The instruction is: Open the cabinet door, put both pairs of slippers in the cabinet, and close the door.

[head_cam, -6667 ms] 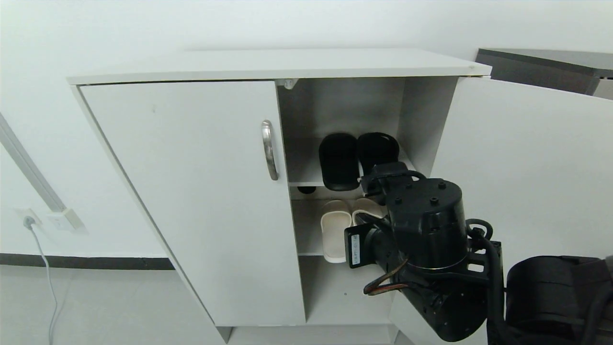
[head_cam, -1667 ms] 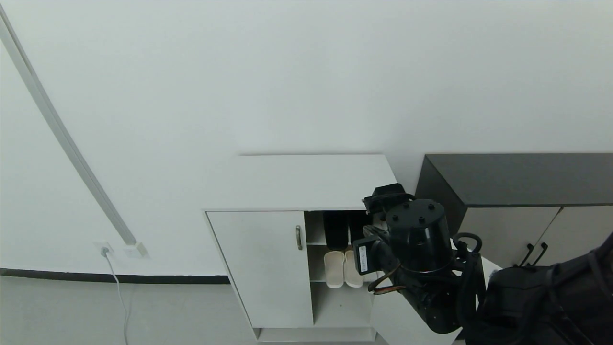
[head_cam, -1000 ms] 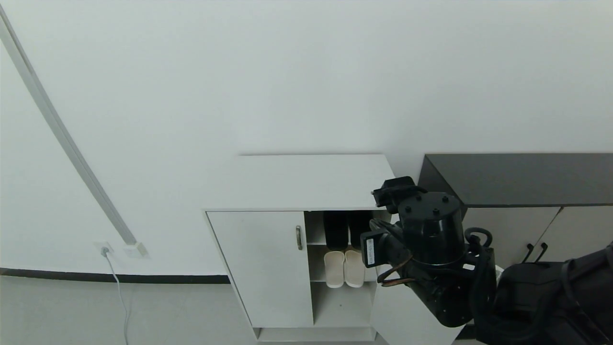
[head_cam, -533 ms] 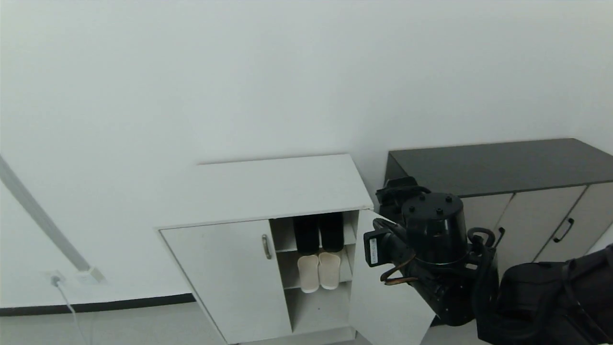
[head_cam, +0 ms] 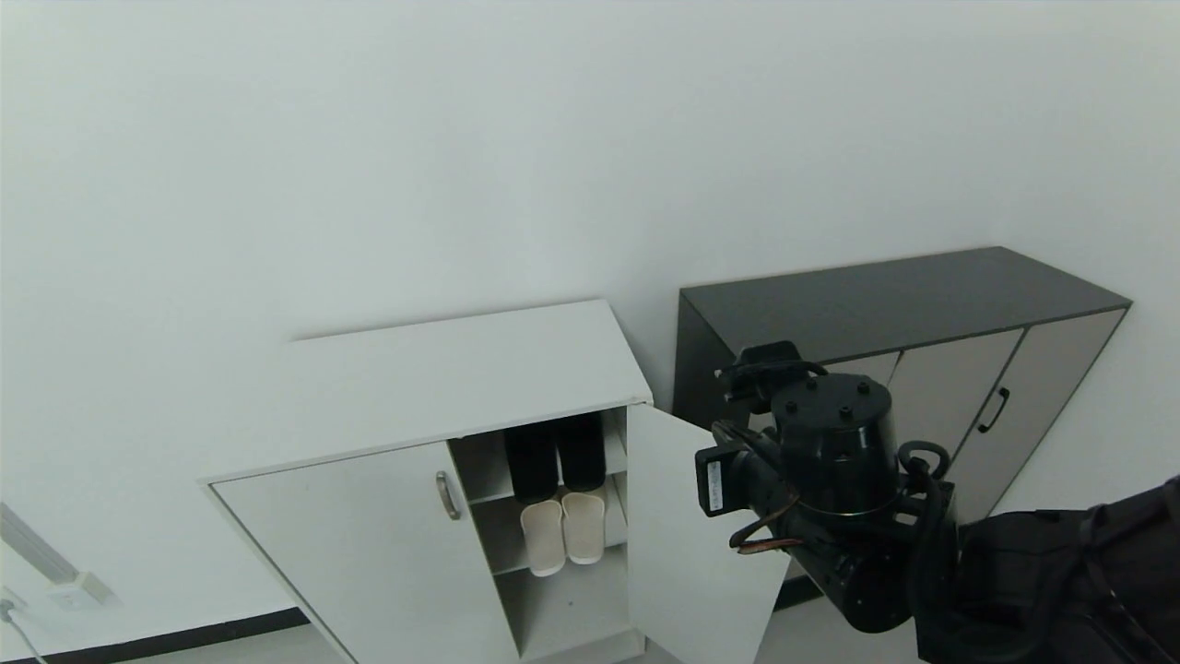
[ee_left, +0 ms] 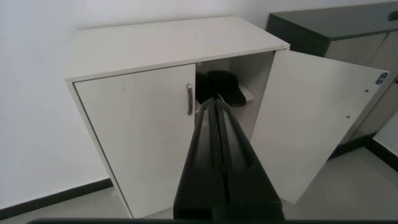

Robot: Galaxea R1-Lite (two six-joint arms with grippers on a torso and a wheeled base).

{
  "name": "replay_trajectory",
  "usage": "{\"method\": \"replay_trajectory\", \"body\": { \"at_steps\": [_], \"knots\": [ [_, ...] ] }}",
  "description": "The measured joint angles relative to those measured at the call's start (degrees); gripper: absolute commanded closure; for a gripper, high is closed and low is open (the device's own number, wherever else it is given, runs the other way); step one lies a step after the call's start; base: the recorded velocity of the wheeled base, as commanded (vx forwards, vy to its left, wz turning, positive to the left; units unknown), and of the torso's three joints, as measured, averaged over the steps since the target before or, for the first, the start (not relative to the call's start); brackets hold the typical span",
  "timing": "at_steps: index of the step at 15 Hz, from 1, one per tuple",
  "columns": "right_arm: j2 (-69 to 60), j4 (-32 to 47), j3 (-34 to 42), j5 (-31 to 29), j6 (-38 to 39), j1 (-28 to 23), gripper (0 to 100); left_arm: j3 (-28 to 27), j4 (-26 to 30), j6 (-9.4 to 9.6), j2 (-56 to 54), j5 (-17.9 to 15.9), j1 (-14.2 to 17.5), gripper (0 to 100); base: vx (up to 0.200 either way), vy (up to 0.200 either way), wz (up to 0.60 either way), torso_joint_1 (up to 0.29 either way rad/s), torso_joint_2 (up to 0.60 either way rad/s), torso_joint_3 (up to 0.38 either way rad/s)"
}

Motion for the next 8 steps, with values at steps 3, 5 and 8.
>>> {"method": "replay_trajectory", "body": {
  "at_steps": [3,5,8],
  "knots": [
    [0.07,0.04,0.22,0.00,0.02,-0.11,100,0.00,0.02,-0.09,0.00,0.02,-0.05,100,0.000,0.000,0.00,0.000,0.00,0.000],
    [0.09,0.04,0.33,-0.02,0.05,-0.39,100,0.00,0.02,-0.09,0.00,0.00,0.00,100,-0.200,0.000,0.00,0.000,0.00,0.002],
    [0.20,0.06,0.30,0.02,0.02,-0.52,100,0.00,0.06,-0.29,0.00,0.02,-0.02,100,-0.200,0.000,0.00,0.002,0.01,0.001]
  ]
}}
